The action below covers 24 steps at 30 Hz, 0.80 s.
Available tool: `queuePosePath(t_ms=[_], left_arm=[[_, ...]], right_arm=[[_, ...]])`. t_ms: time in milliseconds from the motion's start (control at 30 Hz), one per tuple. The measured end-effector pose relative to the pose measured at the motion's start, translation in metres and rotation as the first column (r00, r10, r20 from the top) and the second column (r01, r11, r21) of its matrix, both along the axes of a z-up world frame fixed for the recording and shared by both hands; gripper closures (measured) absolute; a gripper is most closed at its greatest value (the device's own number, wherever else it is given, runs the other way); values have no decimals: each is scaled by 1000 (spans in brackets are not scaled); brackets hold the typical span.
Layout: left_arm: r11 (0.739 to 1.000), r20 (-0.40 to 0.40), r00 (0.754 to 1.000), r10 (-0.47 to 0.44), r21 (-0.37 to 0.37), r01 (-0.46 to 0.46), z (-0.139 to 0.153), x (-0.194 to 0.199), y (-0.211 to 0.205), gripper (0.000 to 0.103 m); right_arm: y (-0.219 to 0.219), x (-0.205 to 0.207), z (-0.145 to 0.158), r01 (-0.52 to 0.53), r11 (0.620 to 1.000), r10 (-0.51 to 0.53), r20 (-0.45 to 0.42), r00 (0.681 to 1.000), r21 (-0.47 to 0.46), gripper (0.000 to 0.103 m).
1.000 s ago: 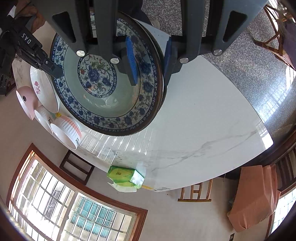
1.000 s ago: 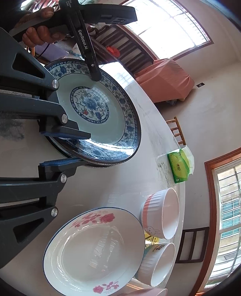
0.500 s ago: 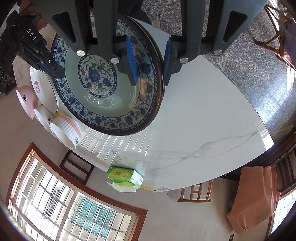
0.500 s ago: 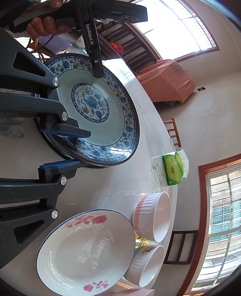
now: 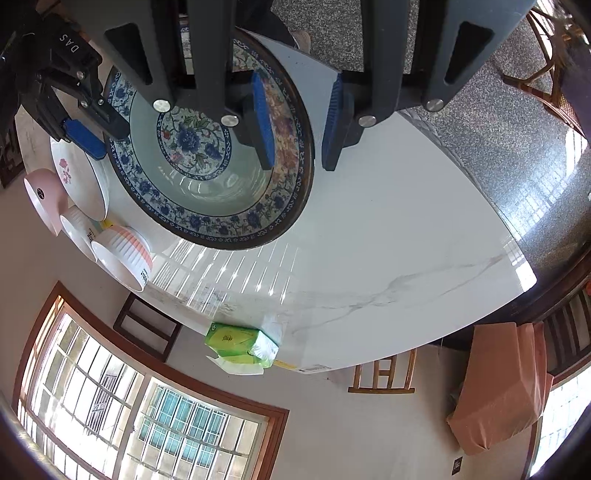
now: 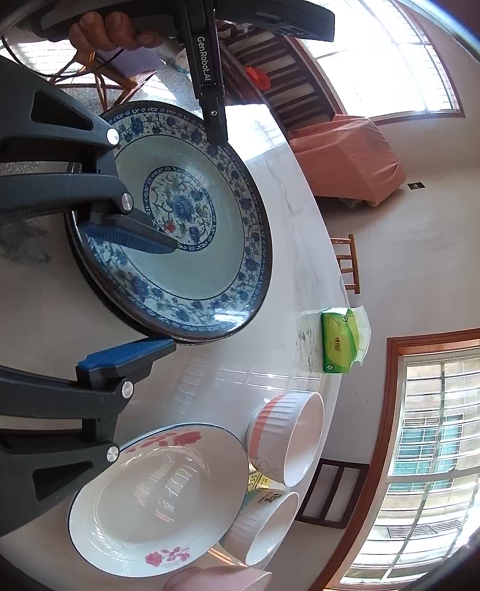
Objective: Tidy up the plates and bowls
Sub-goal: 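Lower the plate onto the other plate and open both grippers, then move both grippers to the white pink-flowered deep plate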
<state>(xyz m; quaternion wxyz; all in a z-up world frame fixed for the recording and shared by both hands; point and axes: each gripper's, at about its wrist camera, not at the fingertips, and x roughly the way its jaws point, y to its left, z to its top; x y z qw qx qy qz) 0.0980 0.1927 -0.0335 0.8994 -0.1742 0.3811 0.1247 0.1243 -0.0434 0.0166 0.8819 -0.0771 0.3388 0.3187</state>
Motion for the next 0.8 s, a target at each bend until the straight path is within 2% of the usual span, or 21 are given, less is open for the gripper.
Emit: queuePosePath(t_ms=[167,533,800], left_arm=[[998,12,1000,4,62,-5,2,-5,-10,76],[990,9,997,-78,121,77,8,-16,-50,76],[965,16,983,-181,198,174,18,-16,-103,75]], right_arm=[[1,-3,0,4,1000,-4,31,1000,3,44],[-14,-20,7,7,996,-20,135,991,90,44],[-68,-37,19,131,976,-156,135,979,176,44]])
